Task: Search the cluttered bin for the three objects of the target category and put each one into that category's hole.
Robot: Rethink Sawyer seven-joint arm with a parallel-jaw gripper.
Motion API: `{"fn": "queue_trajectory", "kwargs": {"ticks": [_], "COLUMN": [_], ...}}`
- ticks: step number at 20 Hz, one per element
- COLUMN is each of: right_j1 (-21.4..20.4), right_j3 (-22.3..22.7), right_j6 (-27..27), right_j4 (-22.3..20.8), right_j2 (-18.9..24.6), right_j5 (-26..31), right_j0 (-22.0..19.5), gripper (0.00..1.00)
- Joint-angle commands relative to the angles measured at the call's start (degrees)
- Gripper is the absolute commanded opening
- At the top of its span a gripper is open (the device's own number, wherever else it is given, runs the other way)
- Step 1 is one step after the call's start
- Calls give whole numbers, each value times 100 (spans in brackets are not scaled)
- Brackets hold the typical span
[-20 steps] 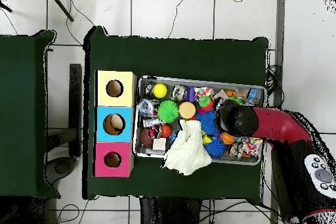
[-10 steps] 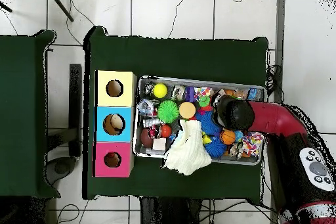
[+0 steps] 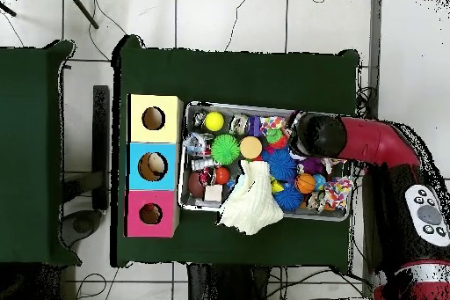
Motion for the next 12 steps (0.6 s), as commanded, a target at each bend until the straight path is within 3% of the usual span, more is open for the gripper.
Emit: {"fn": "queue_trajectory", "kwargs": {"ticks": [1, 8, 12], "right_j1": [-28, 186, 492], "right_j3": [-846, -932, -969], "right_j6": [-859, -1094, -1167], "right_j4": [32, 27, -156], "right_j2": [136, 329, 363], "right_j5": [1190, 1176, 710], "right_j0": [34, -193, -327], "gripper": [100, 100, 100]}}
